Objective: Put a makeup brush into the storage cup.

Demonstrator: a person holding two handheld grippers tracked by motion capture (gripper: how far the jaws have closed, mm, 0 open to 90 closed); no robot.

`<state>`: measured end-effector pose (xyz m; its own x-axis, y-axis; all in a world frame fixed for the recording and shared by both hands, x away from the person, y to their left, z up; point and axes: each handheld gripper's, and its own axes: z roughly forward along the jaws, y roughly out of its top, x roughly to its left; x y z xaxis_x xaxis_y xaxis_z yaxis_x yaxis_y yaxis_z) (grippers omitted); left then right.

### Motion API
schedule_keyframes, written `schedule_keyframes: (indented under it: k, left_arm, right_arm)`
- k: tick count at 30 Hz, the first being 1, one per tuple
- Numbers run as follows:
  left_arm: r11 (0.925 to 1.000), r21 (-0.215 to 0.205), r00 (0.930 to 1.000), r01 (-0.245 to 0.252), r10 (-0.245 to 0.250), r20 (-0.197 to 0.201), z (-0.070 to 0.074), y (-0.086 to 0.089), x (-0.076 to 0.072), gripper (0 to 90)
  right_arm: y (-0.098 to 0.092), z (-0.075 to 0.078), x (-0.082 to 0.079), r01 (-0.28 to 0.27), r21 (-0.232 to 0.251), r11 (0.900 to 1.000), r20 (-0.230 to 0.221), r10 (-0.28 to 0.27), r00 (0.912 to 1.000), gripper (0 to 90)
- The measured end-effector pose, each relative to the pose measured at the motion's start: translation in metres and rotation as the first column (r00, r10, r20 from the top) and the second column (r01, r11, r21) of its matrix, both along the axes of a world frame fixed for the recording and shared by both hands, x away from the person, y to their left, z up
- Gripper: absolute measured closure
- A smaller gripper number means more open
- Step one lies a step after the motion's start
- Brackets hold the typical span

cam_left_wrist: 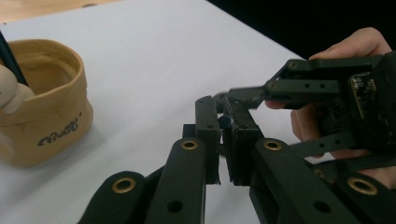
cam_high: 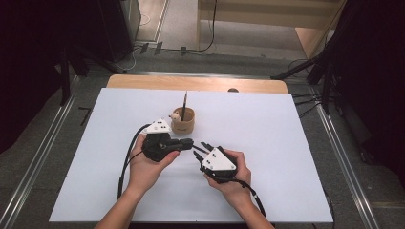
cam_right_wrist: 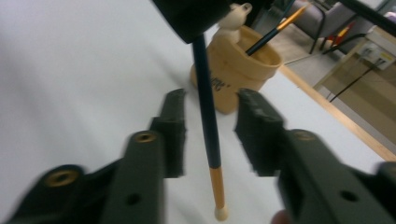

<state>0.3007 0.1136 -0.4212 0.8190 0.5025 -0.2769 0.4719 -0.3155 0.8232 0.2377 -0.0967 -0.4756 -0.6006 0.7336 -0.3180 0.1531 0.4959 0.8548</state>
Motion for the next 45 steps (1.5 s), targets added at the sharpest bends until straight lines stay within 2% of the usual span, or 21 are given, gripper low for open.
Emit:
schedule_keyframes:
  k: [2, 4, 6, 7, 9, 13, 14, 16, 18, 20, 23, 27, 28, 29, 30, 31, 33, 34, 39, 42, 45]
  left_arm:
    - [0.9994, -0.025, 0.9996, -0.024, 0.024, 0.014, -0.001, 0.004, 0.001, 86.7]
    - [0.9975, -0.049, 0.9984, -0.050, 0.051, 0.025, -0.003, 0.009, 0.002, 86.7]
    - [0.9934, -0.092, 0.9969, -0.068, 0.072, 0.032, -0.005, 0.014, 0.003, 86.8]
    - [0.9922, -0.100, 0.9961, -0.075, 0.079, 0.039, -0.005, 0.015, 0.003, 86.8]
    - [0.9880, -0.130, 0.9946, -0.083, 0.091, 0.051, -0.006, 0.018, 0.003, 86.8]
    - [0.9797, -0.180, 0.9907, -0.087, 0.104, 0.087, -0.008, 0.021, 0.002, 86.8]
    - [0.9790, -0.182, 0.9888, -0.091, 0.111, 0.100, -0.009, 0.021, 0.001, 86.8]
    - [0.9752, -0.200, 0.9839, -0.095, 0.123, 0.130, -0.010, 0.021, 0.000, 86.8]
    - [0.9714, -0.217, 0.9798, -0.096, 0.131, 0.151, -0.012, 0.020, -0.001, 86.8]
    - [0.9668, -0.239, 0.9755, -0.090, 0.134, 0.174, -0.015, 0.020, -0.001, 86.8]
    - [0.9593, -0.271, 0.9780, -0.078, 0.126, 0.166, -0.019, 0.020, 0.000, 86.8]
    - [0.9489, -0.306, 0.9714, -0.076, 0.140, 0.192, -0.024, 0.020, -0.001, 86.8]
    - [0.9482, -0.308, 0.9703, -0.078, 0.143, 0.195, -0.024, 0.020, -0.001, 86.8]
    - [0.9465, -0.313, 0.9694, -0.079, 0.146, 0.197, -0.025, 0.019, -0.001, 86.8]
    - [0.9451, -0.318, 0.9692, -0.074, 0.143, 0.200, -0.026, 0.020, -0.001, 86.8]
    - [0.9437, -0.323, 0.9680, -0.072, 0.144, 0.205, -0.026, 0.019, -0.001, 86.8]
    - [0.9420, -0.327, 0.9667, -0.074, 0.148, 0.208, -0.027, 0.019, -0.002, 86.8]
    - [0.9413, -0.329, 0.9665, -0.073, 0.149, 0.209, -0.027, 0.019, -0.002, 86.8]
    - [0.9403, -0.334, 0.9648, -0.067, 0.146, 0.219, -0.030, 0.015, -0.006, 86.8]
    - [0.9371, -0.343, 0.9621, -0.064, 0.150, 0.228, -0.031, 0.013, -0.008, 86.8]
    - [0.9363, -0.346, 0.9593, -0.063, 0.152, 0.238, -0.032, 0.012, -0.009, 86.8]
  right_arm:
    - [-0.005, 0.003, -0.001, 0.004, 0.079, 0.997, -0.016, -0.003, 0.9999, 48.7]
    - [-0.010, 0.005, -0.001, 0.013, 0.147, 0.989, -0.041, -0.007, 0.9991, 45.2]
    - [-0.015, 0.006, 0.000, 0.026, 0.217, 0.976, -0.076, -0.010, 0.9970, 39.8]
    - [-0.018, 0.007, 0.000, 0.033, 0.265, 0.964, -0.101, -0.006, 0.9949, 38.8]
    - [-0.021, 0.008, 0.000, 0.055, 0.319, 0.946, -0.135, -0.012, 0.9908, 34.1]
    - [-0.027, 0.010, 0.000, 0.100, 0.442, 0.892, -0.213, -0.004, 0.9770, 26.2]
    - [-0.027, 0.011, 0.000, 0.115, 0.463, 0.879, -0.227, -0.008, 0.9738, 19.9]
    - [-0.027, 0.012, 0.000, 0.155, 0.490, 0.858, -0.258, -0.027, 0.9658, 10.8]
    - [-0.028, 0.012, -0.001, 0.196, 0.525, 0.828, -0.295, -0.039, 0.9547, 0.6]
    - [-0.027, 0.010, 0.000, 0.231, 0.555, 0.799, -0.339, -0.037, 0.9400, 0.0]
    - [-0.029, 0.007, 0.001, 0.283, 0.602, 0.746, -0.388, -0.036, 0.9208, 0.0]
    - [-0.032, 0.002, 0.004, 0.326, 0.636, 0.699, -0.427, -0.032, 0.9036, 0.0]
    - [-0.032, 0.001, 0.005, 0.338, 0.648, 0.683, -0.439, -0.027, 0.8979, 0.0]
    - [-0.032, 0.001, 0.005, 0.341, 0.654, 0.676, -0.444, -0.022, 0.8957, 0.0]
    - [-0.031, 0.000, 0.005, 0.352, 0.662, 0.662, -0.455, -0.018, 0.8902, 0.0]
    - [-0.031, 0.000, 0.005, 0.361, 0.677, 0.642, -0.464, -0.009, 0.8859, 0.0]
    - [-0.030, 0.000, 0.006, 0.375, 0.693, 0.615, -0.475, -0.001, 0.8801, 0.0]
    - [-0.029, 0.001, 0.006, 0.386, 0.703, 0.597, -0.483, 0.004, 0.8756, 0.0]
    - [-0.027, 0.003, 0.008, 0.417, 0.729, 0.543, -0.504, 0.013, 0.8638, 0.0]
    - [-0.028, 0.001, 0.009, 0.427, 0.735, 0.526, -0.512, 0.017, 0.8590, 0.0]
    - [-0.032, -0.002, 0.011, 0.441, 0.750, 0.494, -0.523, 0.033, 0.8518, 1.5]
